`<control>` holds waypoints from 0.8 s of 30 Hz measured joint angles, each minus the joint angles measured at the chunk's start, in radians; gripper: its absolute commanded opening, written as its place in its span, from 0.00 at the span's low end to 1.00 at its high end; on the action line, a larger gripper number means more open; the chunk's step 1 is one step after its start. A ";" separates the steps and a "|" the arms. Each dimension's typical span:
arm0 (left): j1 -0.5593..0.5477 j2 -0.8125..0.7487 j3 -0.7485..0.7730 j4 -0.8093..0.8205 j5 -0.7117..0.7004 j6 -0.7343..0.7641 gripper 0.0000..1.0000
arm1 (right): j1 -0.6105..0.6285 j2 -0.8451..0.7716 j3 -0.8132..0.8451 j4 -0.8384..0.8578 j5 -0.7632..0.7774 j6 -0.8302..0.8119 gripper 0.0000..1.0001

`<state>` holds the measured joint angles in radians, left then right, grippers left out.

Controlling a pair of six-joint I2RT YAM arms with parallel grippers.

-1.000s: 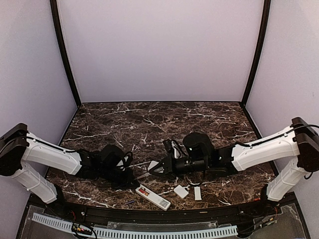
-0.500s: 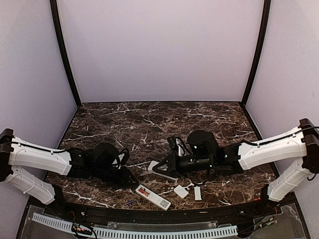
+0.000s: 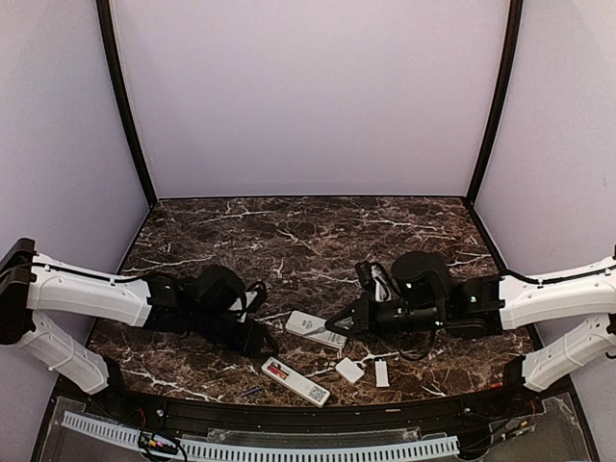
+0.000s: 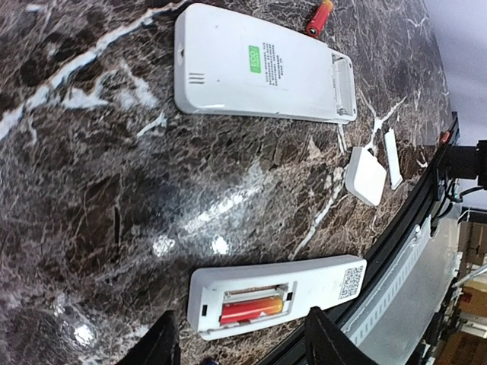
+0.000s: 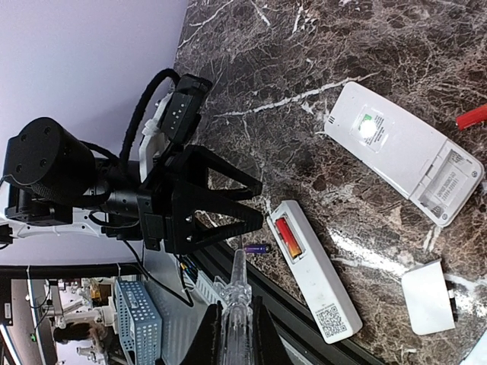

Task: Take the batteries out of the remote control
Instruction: Remove the battery from the remote control without the battery cover, then adjust the remote control without the battery cover at the corner of the board.

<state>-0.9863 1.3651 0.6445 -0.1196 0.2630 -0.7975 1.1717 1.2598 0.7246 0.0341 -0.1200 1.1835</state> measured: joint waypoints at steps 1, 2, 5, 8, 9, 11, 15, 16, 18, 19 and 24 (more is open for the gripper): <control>0.000 0.021 0.026 -0.017 -0.002 0.021 0.56 | 0.000 -0.008 -0.002 -0.006 0.008 0.000 0.00; -0.001 0.043 0.055 -0.037 -0.005 0.045 0.57 | 0.000 -0.014 -0.003 -0.013 0.014 0.000 0.00; -0.010 0.106 0.127 -0.101 -0.030 0.117 0.59 | 0.000 -0.024 -0.004 -0.022 0.031 0.000 0.00; -0.018 0.145 0.162 -0.152 -0.052 0.177 0.61 | 0.000 -0.026 -0.006 -0.023 0.039 0.001 0.00; -0.018 0.153 0.167 -0.169 -0.057 0.192 0.62 | 0.000 -0.026 -0.009 -0.022 0.040 0.001 0.00; -0.020 0.160 0.168 -0.187 -0.062 0.213 0.61 | 0.000 -0.026 -0.014 -0.023 0.043 0.003 0.00; -0.020 0.166 0.168 -0.200 -0.062 0.233 0.53 | 0.000 -0.026 -0.026 -0.022 0.047 0.004 0.00; -0.020 0.168 0.168 -0.200 -0.061 0.235 0.52 | 0.000 -0.026 -0.028 -0.022 0.047 0.004 0.00; -0.020 0.176 0.168 -0.197 -0.061 0.235 0.49 | 0.000 -0.026 -0.029 -0.022 0.047 0.005 0.00; -0.020 0.180 0.168 -0.195 -0.061 0.234 0.47 | 0.000 -0.026 -0.029 -0.021 0.047 0.005 0.00; -0.021 0.207 0.168 -0.187 -0.053 0.228 0.45 | 0.000 -0.026 -0.029 -0.020 0.047 0.005 0.00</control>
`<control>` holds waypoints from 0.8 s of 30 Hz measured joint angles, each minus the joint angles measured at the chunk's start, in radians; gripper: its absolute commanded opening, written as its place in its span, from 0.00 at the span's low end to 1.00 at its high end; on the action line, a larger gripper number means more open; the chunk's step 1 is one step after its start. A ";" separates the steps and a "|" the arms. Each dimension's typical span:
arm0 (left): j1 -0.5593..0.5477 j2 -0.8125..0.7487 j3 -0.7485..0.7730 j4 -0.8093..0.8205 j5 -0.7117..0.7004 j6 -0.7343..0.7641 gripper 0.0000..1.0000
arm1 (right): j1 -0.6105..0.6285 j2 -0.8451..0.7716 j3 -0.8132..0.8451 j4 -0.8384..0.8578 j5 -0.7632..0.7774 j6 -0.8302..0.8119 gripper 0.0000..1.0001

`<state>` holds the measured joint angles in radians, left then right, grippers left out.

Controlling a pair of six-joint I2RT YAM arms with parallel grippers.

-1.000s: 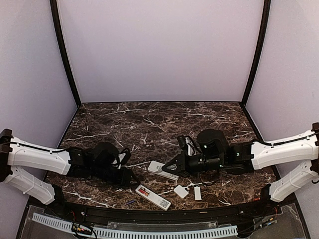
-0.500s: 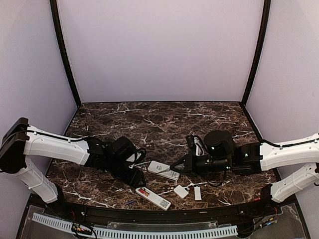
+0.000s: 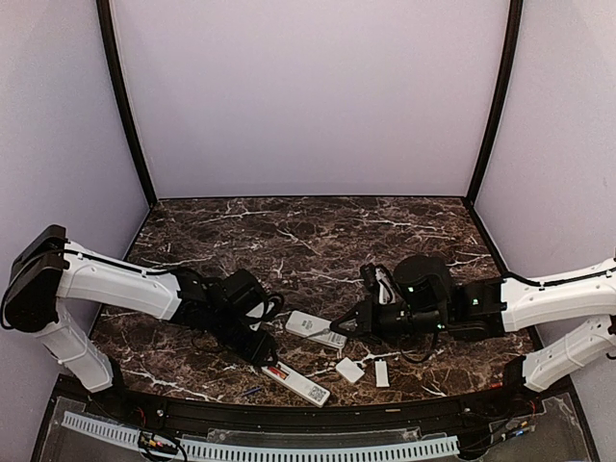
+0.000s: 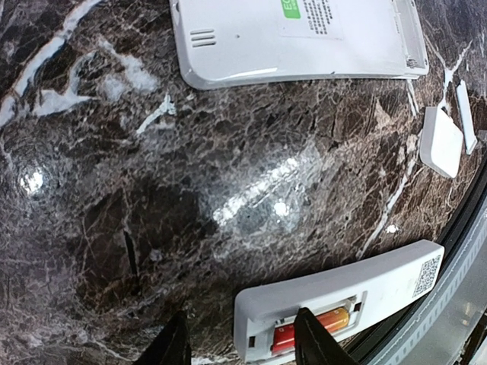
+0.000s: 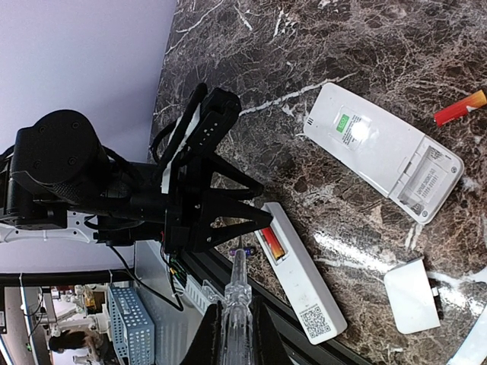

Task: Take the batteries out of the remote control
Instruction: Adjust the remote control without the battery cover at the corner of the board.

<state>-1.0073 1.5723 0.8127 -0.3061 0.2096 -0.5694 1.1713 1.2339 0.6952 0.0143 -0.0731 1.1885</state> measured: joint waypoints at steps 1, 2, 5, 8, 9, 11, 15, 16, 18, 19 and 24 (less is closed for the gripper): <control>0.000 0.004 0.000 0.001 0.002 0.000 0.44 | 0.000 0.000 0.000 0.000 0.000 0.000 0.00; 0.000 0.006 0.000 0.002 0.006 -0.001 0.42 | 0.000 0.000 0.000 0.000 0.000 0.001 0.00; -0.001 0.006 0.000 0.006 0.013 -0.004 0.39 | 0.000 0.000 -0.003 0.003 0.000 0.003 0.00; -0.001 0.007 0.000 0.007 0.015 -0.005 0.37 | 0.000 0.000 -0.007 0.005 0.000 0.003 0.00; -0.001 0.008 0.000 0.007 0.015 -0.006 0.36 | 0.000 0.000 -0.008 0.006 0.000 0.003 0.00; -0.002 0.013 0.000 0.010 0.015 -0.008 0.34 | 0.000 0.000 -0.009 0.007 0.000 0.003 0.00; -0.008 0.019 0.001 0.021 0.015 -0.011 0.32 | 0.000 0.000 -0.010 0.008 0.000 0.003 0.00; -0.010 0.020 0.002 0.022 0.015 -0.010 0.31 | 0.000 0.000 -0.010 0.008 0.000 0.003 0.00; -0.014 0.022 0.005 0.022 0.014 -0.011 0.28 | 0.000 0.000 -0.010 0.008 0.000 0.003 0.00; -0.018 0.024 0.006 0.023 0.014 -0.012 0.27 | 0.000 0.000 -0.010 0.008 0.000 0.003 0.00; -0.026 0.031 0.019 0.022 0.005 -0.016 0.22 | 0.000 0.000 -0.010 0.008 0.000 0.003 0.00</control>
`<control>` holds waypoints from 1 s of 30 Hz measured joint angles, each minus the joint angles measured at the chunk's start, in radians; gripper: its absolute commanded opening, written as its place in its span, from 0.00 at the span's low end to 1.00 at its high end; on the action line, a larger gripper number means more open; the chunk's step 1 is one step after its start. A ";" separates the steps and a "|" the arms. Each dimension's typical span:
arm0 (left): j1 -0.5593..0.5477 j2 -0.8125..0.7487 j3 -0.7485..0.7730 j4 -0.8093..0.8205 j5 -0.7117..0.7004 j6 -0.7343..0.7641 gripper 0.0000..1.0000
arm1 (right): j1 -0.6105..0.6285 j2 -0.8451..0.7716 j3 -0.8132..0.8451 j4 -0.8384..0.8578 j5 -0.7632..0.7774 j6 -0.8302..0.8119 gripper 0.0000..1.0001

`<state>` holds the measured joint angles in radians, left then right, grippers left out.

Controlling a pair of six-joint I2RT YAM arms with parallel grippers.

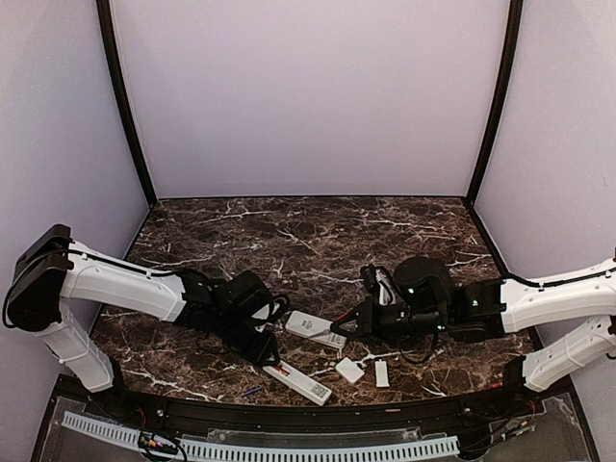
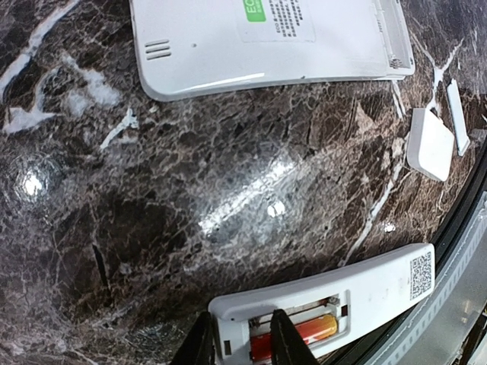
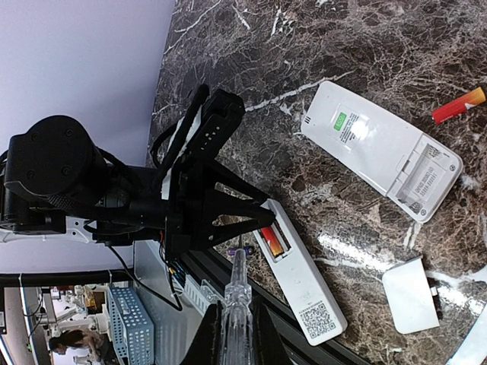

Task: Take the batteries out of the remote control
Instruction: Adjust the remote control without the battery cover at the corner of the board.

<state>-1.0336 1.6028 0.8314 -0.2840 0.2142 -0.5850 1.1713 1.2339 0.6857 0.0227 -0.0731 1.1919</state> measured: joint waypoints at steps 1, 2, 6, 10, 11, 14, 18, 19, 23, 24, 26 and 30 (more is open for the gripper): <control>-0.001 0.000 0.000 0.000 -0.004 -0.003 0.20 | 0.000 0.000 0.000 0.000 0.000 0.000 0.00; -0.003 0.000 0.000 0.000 -0.008 -0.006 0.20 | 0.000 0.000 0.000 0.000 0.000 0.000 0.00; -0.006 -0.003 0.000 0.003 -0.026 -0.034 0.16 | 0.000 0.000 0.000 0.002 0.000 0.000 0.00; -0.012 -0.026 -0.024 0.013 -0.047 -0.080 0.14 | 0.000 0.000 0.000 0.007 0.001 0.000 0.00; -0.014 -0.037 -0.036 0.016 -0.054 -0.093 0.14 | 0.000 0.000 0.000 0.007 0.001 0.000 0.00; -0.019 -0.077 -0.076 0.026 -0.077 -0.138 0.14 | 0.000 0.002 0.000 0.007 0.000 0.000 0.00; -0.019 -0.121 -0.121 0.034 -0.104 -0.200 0.15 | 0.000 0.011 0.000 0.006 0.000 -0.001 0.00; -0.019 -0.129 -0.130 0.040 -0.110 -0.217 0.17 | 0.000 0.016 0.002 0.002 0.000 -0.005 0.00; -0.019 -0.154 -0.159 0.058 -0.124 -0.270 0.24 | 0.000 0.037 0.031 -0.051 0.000 -0.028 0.00; -0.019 -0.161 -0.167 0.062 -0.126 -0.285 0.25 | 0.001 0.042 0.043 -0.068 0.000 -0.034 0.00; -0.019 -0.176 -0.181 0.069 -0.127 -0.306 0.29 | 0.005 0.055 0.080 -0.112 0.004 -0.054 0.00; -0.019 -0.233 -0.204 0.077 -0.126 -0.341 0.36 | 0.019 0.085 0.148 -0.163 0.007 -0.087 0.00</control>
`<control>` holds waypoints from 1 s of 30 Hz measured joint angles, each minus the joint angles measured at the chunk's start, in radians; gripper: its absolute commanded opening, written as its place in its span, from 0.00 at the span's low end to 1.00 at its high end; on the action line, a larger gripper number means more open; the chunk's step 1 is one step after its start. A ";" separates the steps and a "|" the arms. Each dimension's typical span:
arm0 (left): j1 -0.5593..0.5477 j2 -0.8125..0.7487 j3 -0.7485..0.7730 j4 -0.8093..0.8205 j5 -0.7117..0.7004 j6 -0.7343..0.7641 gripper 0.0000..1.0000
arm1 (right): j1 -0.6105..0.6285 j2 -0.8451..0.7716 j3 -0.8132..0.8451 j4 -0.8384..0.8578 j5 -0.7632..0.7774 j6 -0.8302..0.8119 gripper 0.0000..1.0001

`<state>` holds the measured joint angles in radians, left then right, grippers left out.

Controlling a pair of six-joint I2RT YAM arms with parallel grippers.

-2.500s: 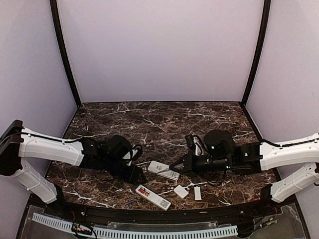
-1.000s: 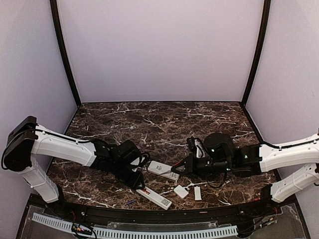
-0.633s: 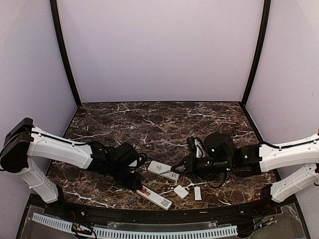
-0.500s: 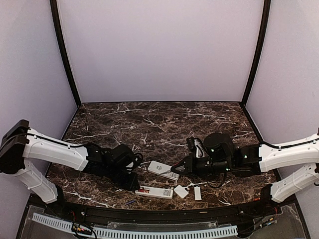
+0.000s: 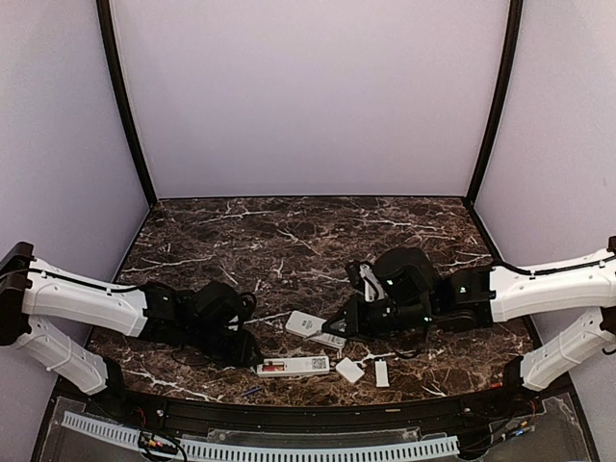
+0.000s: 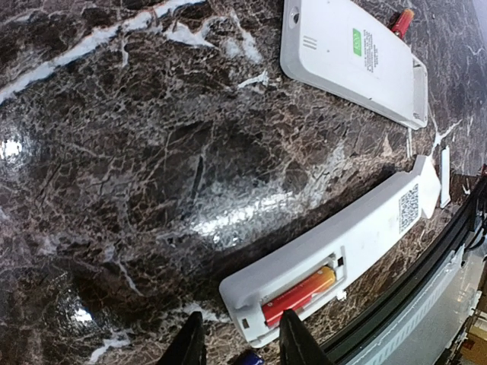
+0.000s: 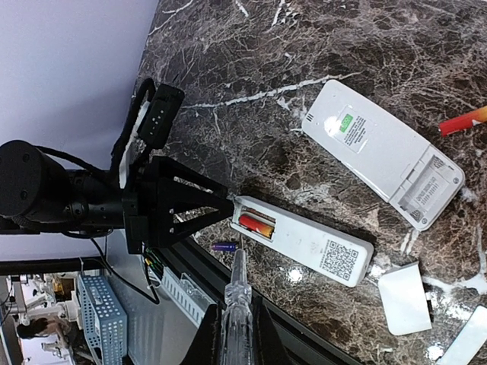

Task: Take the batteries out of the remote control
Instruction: Adjust the remote control without the battery cover at the corner of the board, then hold the remote control without the battery cover at the corner of the board.

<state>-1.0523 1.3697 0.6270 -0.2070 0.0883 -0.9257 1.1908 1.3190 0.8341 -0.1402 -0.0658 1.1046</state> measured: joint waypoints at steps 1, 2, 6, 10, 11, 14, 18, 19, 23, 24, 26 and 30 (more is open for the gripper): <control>0.000 -0.017 -0.005 0.006 0.000 -0.009 0.37 | 0.003 0.011 0.012 -0.005 -0.001 -0.006 0.00; 0.000 -0.032 -0.010 0.012 0.001 -0.016 0.38 | 0.007 0.021 0.021 -0.008 -0.002 -0.009 0.00; 0.000 -0.085 -0.042 0.051 0.006 -0.041 0.39 | 0.019 0.095 0.056 -0.024 -0.017 -0.014 0.00; 0.000 -0.098 -0.091 0.103 0.027 -0.074 0.39 | 0.028 0.157 0.067 -0.034 -0.039 -0.011 0.00; 0.000 -0.098 -0.104 0.113 0.033 -0.082 0.39 | 0.030 0.165 0.068 -0.036 -0.042 -0.010 0.00; 0.001 -0.090 -0.128 0.138 0.053 -0.098 0.38 | 0.035 0.184 0.082 -0.046 -0.053 -0.010 0.00; 0.007 -0.064 -0.132 0.177 0.080 -0.109 0.33 | 0.038 0.209 0.114 -0.047 -0.070 -0.010 0.00; 0.008 -0.057 -0.132 0.188 0.084 -0.110 0.31 | 0.038 0.217 0.121 -0.048 -0.074 -0.010 0.00; 0.009 -0.040 -0.132 0.207 0.090 -0.110 0.27 | 0.039 0.257 0.151 -0.051 -0.092 -0.011 0.00; 0.010 -0.038 -0.132 0.209 0.090 -0.109 0.26 | 0.039 0.266 0.157 -0.053 -0.095 -0.011 0.00; 0.010 -0.034 -0.132 0.211 0.091 -0.108 0.25 | 0.039 0.283 0.171 -0.066 -0.098 -0.012 0.00; 0.010 -0.019 -0.132 0.214 0.094 -0.106 0.24 | 0.039 0.293 0.183 -0.095 -0.098 -0.011 0.00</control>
<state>-1.0428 1.3506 0.4950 0.0074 0.1822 -1.0313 1.2297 1.6123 1.0172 -0.2352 -0.1638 1.0931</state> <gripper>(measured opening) 0.243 0.091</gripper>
